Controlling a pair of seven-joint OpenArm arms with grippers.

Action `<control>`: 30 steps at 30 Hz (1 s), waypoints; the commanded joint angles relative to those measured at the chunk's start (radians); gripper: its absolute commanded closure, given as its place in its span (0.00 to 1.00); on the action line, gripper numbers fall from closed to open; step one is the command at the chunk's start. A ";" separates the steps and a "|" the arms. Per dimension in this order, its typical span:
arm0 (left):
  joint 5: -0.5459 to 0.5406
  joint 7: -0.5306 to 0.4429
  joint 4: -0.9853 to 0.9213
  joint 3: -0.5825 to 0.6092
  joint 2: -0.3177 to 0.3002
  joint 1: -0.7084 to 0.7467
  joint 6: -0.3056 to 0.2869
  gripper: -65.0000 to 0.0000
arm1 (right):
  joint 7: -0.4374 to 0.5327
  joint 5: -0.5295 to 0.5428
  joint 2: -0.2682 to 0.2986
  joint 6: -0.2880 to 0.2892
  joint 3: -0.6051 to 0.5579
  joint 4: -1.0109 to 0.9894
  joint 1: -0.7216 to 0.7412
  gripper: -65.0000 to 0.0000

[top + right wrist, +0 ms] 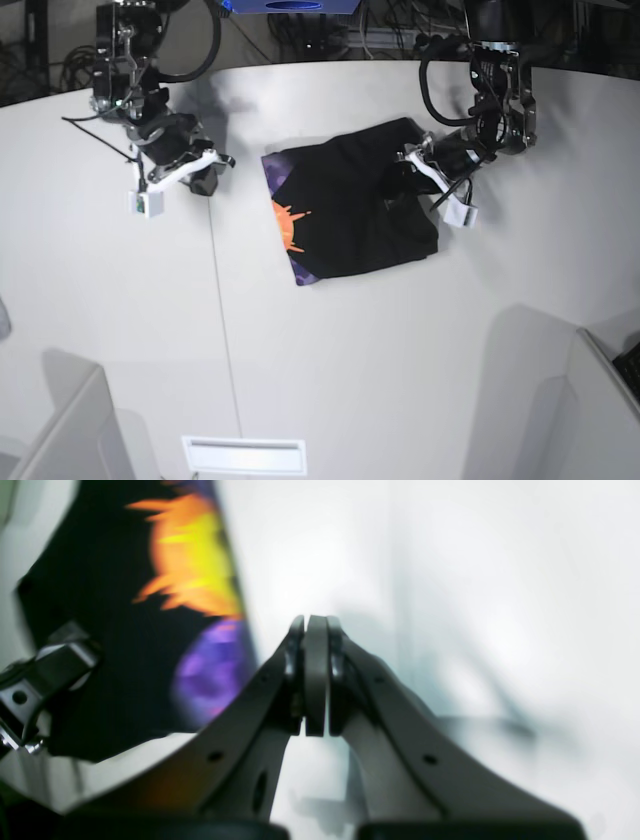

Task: Fold the T-shirt properly
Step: 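Grasp the bundle edge with the left gripper and rotate it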

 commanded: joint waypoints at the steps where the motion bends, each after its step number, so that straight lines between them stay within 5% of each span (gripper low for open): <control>1: -0.015 -0.007 0.005 -0.002 -0.019 -0.019 -0.007 0.94 | 0.016 0.007 0.000 0.013 0.017 0.019 -0.003 1.00; 2: -0.003 -0.007 -0.002 0.000 -0.019 -0.025 -0.007 1.00 | 0.016 0.007 0.000 0.013 0.028 0.019 -0.009 1.00; 6: 0.138 -0.003 -0.002 0.003 -0.015 -0.051 -0.007 1.00 | 0.016 0.007 0.002 0.021 0.071 0.019 -0.028 1.00; 13: 0.275 -0.001 0.001 0.153 -0.077 -0.072 -0.007 1.00 | 0.016 0.007 -0.015 0.121 0.158 0.019 -0.066 1.00; 19: 0.339 -0.003 0.004 0.311 -0.149 -0.126 -0.007 1.00 | 0.013 0.007 -0.084 0.124 0.281 0.019 -0.100 1.00; 30: 0.470 -0.009 0.004 0.547 -0.233 -0.267 -0.024 1.00 | 0.016 0.007 -0.130 0.125 0.393 0.015 -0.149 1.00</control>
